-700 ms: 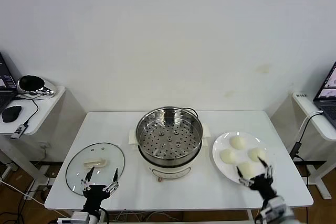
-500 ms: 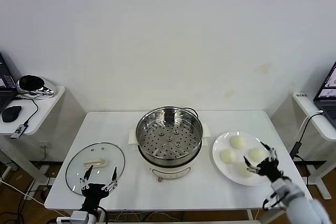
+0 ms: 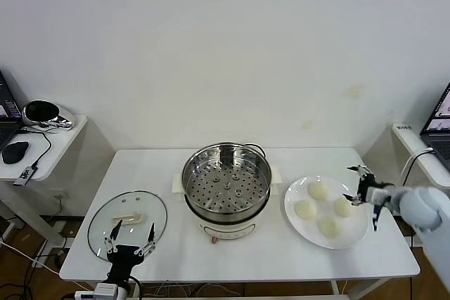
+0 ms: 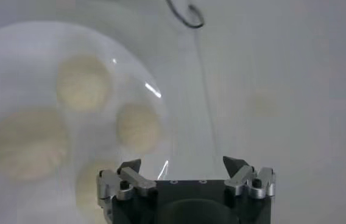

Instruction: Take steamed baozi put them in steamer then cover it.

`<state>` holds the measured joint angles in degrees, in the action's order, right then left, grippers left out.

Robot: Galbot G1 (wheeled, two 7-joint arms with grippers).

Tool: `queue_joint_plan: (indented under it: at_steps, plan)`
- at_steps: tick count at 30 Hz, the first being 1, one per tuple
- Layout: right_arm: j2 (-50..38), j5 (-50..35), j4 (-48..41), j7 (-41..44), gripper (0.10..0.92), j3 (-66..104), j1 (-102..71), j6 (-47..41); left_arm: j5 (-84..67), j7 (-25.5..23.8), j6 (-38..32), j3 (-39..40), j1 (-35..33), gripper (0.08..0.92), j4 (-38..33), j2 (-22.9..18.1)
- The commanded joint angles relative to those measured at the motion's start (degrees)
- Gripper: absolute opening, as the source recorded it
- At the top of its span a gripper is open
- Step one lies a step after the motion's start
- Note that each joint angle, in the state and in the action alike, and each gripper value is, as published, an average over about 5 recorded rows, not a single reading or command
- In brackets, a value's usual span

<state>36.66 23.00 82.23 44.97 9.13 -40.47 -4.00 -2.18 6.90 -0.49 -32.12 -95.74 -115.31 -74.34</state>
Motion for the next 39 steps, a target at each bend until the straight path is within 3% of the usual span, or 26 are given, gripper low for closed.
queue_joint_plan:
  at_steps: [1,10,22,39]
  plan:
    - [3.30,-2.51,-19.27,15.99,0.823,-31.29,32.03,0.94,0.62,-0.04,-0.02,-0.74,0.05,0.823,0.02,0.08]
    - [10.65,-2.58,-28.33,18.47,0.823,-37.05,36.42,2.33,1.34,0.05,0.04,-2.56,0.32,0.823,0.19,0.57]
    - [15.83,-0.33,-34.22,16.92,0.823,-37.63,36.05,2.29,3.38,0.07,-0.50,-2.78,-0.15,0.823,-0.30,0.37]
    - [17.94,1.07,-36.30,16.41,0.781,-37.70,34.92,0.69,4.09,0.13,-0.79,-3.14,0.03,0.823,0.14,0.74]
